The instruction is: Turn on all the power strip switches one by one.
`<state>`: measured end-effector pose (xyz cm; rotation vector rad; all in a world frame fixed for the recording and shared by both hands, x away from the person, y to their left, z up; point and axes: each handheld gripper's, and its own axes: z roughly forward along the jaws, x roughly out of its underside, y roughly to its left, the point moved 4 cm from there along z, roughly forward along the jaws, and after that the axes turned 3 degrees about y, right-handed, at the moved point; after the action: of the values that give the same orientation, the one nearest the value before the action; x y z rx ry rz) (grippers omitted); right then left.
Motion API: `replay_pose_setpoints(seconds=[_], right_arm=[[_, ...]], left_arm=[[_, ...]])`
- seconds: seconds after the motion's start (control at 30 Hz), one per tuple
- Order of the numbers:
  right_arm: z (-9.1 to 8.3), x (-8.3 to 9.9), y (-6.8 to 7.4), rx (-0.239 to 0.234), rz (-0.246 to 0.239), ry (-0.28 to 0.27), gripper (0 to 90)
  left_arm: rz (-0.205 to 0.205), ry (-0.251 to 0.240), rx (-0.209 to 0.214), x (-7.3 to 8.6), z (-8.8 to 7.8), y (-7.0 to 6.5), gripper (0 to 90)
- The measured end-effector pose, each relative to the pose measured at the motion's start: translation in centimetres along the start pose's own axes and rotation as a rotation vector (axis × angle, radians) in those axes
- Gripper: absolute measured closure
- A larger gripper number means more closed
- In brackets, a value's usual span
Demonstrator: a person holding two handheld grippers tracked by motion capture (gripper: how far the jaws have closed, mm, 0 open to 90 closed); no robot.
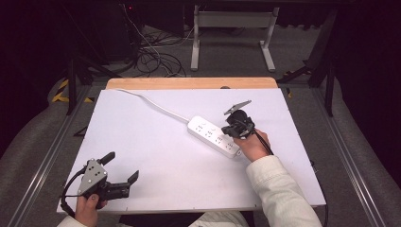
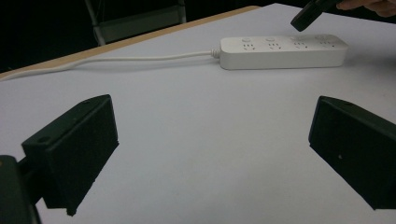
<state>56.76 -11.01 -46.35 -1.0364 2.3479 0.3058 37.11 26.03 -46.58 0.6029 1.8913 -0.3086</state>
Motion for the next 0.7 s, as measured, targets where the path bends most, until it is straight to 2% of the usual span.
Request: replay_pose_setpoints(seconds=[0.7], right_arm=[[1.06, -0.09, 0.41, 0.019, -0.028, 0.018, 90.0]], left_arm=[[0.001, -0.001, -0.002, -0.01, -0.02, 0.02, 1.8]])
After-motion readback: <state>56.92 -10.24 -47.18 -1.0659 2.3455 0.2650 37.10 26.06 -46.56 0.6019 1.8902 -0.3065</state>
